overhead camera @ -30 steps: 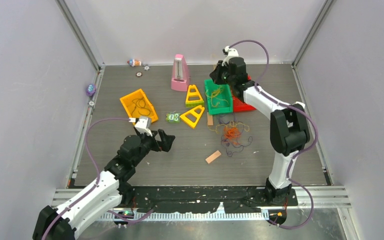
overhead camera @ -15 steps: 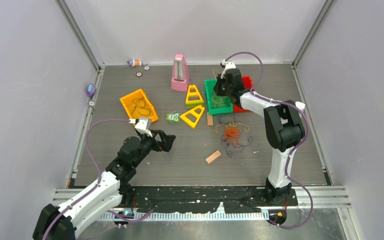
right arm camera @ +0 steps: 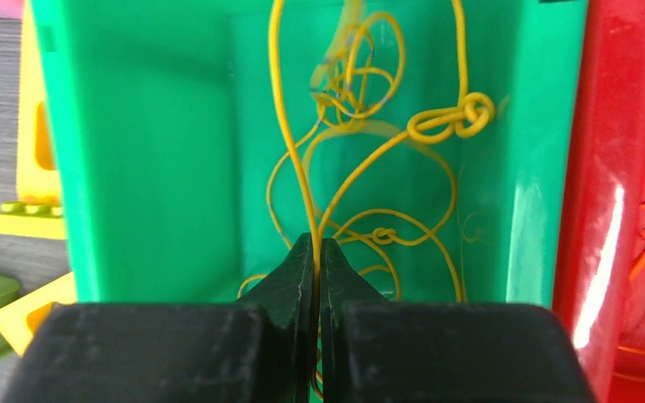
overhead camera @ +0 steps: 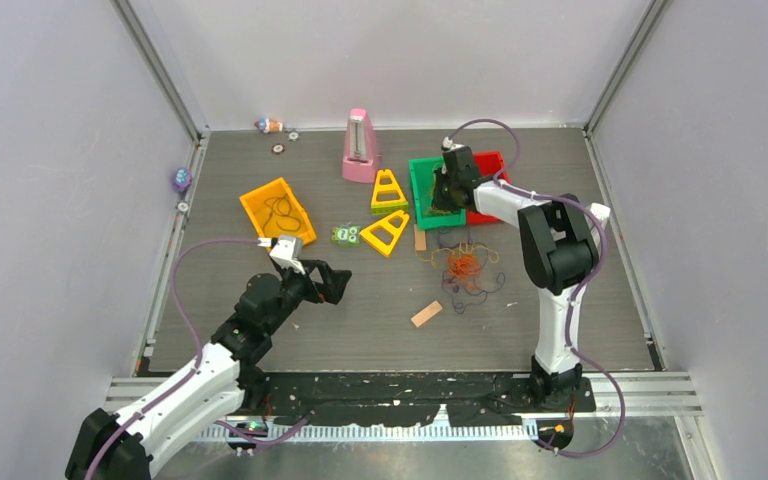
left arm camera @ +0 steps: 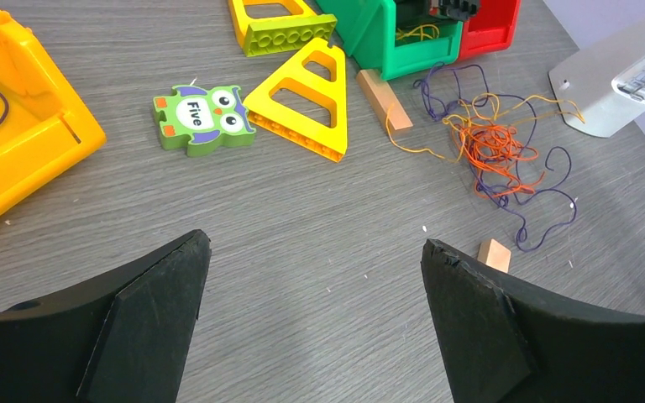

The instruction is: Untangle the cables

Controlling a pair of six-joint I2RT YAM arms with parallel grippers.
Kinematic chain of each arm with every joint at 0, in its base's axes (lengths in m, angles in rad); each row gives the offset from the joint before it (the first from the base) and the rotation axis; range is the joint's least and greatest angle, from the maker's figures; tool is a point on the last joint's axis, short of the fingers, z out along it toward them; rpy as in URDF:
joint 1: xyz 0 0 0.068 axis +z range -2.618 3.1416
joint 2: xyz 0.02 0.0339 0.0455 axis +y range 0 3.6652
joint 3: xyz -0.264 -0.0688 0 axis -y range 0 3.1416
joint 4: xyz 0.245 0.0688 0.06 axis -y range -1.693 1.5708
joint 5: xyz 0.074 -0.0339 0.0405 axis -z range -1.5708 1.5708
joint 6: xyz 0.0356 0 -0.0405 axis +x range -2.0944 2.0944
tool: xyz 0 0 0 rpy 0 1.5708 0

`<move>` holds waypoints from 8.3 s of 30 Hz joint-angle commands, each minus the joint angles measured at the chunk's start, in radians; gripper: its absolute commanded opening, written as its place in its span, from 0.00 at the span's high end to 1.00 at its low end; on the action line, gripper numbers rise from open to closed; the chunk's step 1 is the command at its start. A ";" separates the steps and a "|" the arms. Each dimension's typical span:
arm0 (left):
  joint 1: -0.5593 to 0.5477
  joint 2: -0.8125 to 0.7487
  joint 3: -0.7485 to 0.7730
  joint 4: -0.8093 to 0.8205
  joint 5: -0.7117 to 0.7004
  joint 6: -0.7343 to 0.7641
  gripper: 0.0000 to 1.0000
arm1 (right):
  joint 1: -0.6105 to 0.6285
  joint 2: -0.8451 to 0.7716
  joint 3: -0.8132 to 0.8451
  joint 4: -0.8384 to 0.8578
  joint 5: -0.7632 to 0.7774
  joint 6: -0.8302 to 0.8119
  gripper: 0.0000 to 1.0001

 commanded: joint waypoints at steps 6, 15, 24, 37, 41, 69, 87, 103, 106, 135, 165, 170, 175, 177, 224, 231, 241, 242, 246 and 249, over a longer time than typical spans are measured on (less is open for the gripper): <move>-0.003 -0.005 0.006 0.032 -0.015 0.031 0.03 | 0.002 0.042 0.170 -0.196 0.080 -0.016 0.75; -0.003 0.018 0.012 0.036 -0.003 0.032 0.03 | 0.005 -0.094 0.240 -0.288 0.071 -0.051 0.36; -0.003 0.017 0.013 0.035 0.008 0.049 0.02 | 0.011 -0.295 0.114 -0.320 0.065 -0.068 0.08; -0.003 0.021 0.016 0.050 0.038 0.045 0.02 | 0.014 -0.695 -0.447 -0.317 0.213 -0.085 0.17; -0.004 0.021 0.015 0.051 0.068 0.043 0.02 | 0.014 -0.720 -0.503 -0.309 0.210 -0.061 0.18; -0.015 0.289 0.107 0.167 0.382 0.051 0.25 | 0.397 -0.775 -0.436 -0.166 -0.031 0.127 0.95; -0.019 0.312 0.124 0.133 0.336 0.053 0.12 | 0.356 -0.786 -0.432 -0.309 0.120 0.058 0.28; -0.188 0.502 0.259 -0.101 0.337 0.089 0.18 | 0.354 -0.493 -0.424 -0.108 -0.019 0.051 0.44; -0.197 0.536 0.261 -0.119 0.329 0.046 0.18 | 0.354 -0.451 -0.412 -0.070 -0.025 0.075 0.44; -0.303 0.540 0.348 -0.315 -0.060 0.129 1.00 | 0.262 -0.597 -0.499 -0.042 0.095 0.116 0.95; -0.139 0.267 0.700 -0.695 0.193 0.071 1.00 | 0.099 -1.021 -0.671 -0.025 -0.250 -0.075 0.02; -0.137 0.381 0.850 -0.770 0.214 0.096 1.00 | 0.099 -1.091 -0.693 0.103 -0.288 -0.065 0.01; -0.139 0.507 1.015 -0.767 0.212 0.103 1.00 | 0.100 -1.151 -0.731 0.194 -0.217 -0.053 0.00; -0.138 0.560 1.097 -0.767 0.197 0.112 1.00 | 0.100 -1.195 -0.767 0.227 -0.153 -0.037 0.00; -0.055 1.635 1.958 -0.952 0.241 -0.163 0.49 | 0.086 -1.432 -0.918 0.190 0.519 0.064 0.03; -0.065 1.370 1.678 -0.729 0.179 -0.068 0.11 | 0.033 -1.107 -0.764 -0.044 0.278 0.048 0.01; -0.067 0.992 1.240 -0.451 0.240 -0.016 0.08 | 0.027 -0.698 -0.698 -0.024 -0.123 0.074 0.12; -0.067 0.939 1.158 -0.398 0.228 -0.029 0.09 | 0.034 -0.674 -0.699 -0.002 -0.144 0.080 0.15; -0.070 0.742 0.813 -0.108 0.212 -0.080 0.10 | 0.103 -0.558 -0.676 0.059 -0.226 0.112 0.44; -0.075 0.675 0.658 -0.048 0.224 -0.061 0.13 | 0.208 -0.572 -0.668 0.109 -0.251 0.146 0.59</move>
